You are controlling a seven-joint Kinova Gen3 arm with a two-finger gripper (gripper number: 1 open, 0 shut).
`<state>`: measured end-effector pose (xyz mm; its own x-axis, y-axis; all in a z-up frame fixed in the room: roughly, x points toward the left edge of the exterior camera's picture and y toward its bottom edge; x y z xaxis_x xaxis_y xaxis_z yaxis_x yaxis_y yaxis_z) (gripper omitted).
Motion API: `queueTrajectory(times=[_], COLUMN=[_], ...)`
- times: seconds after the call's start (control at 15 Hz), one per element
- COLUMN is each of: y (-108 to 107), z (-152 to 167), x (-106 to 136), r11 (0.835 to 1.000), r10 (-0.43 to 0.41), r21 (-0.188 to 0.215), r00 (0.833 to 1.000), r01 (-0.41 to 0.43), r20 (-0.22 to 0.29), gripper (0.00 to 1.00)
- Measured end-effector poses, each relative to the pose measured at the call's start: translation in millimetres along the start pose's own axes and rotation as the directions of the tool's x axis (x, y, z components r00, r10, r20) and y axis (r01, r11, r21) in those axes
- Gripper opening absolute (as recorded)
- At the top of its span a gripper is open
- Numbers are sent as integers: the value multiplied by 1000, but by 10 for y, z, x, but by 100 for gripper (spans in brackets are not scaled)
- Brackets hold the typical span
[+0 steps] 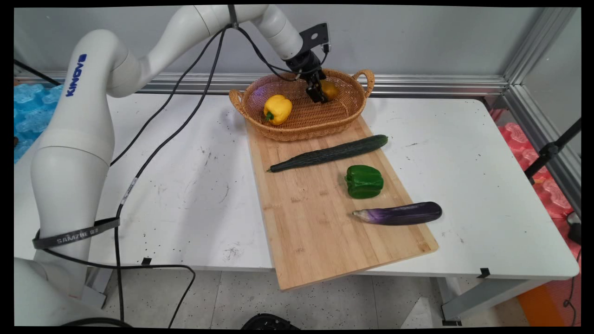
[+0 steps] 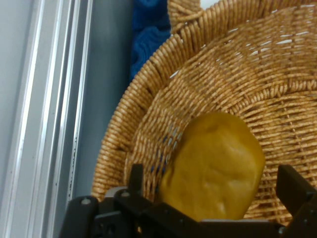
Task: Pick up the potato from the vegetable basket, then place the picked object on the cutting board
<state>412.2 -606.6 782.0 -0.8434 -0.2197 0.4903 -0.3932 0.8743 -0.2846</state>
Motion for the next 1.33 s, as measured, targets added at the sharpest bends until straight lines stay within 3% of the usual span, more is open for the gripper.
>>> queueTrajectory(times=[0.33,0.4,1.0,1.33], y=[36,42,126,195], z=[62,68,76,-129], x=[-30,-31,38,267], r11=[1000,1000,1000,999], r10=[2,3,0,-37], r21=[7,7,-4,4], r00=[1000,1000,1000,999], r01=[-2,-3,0,38], r20=[-4,-4,-20,-35], gripper=[100,0,0,0])
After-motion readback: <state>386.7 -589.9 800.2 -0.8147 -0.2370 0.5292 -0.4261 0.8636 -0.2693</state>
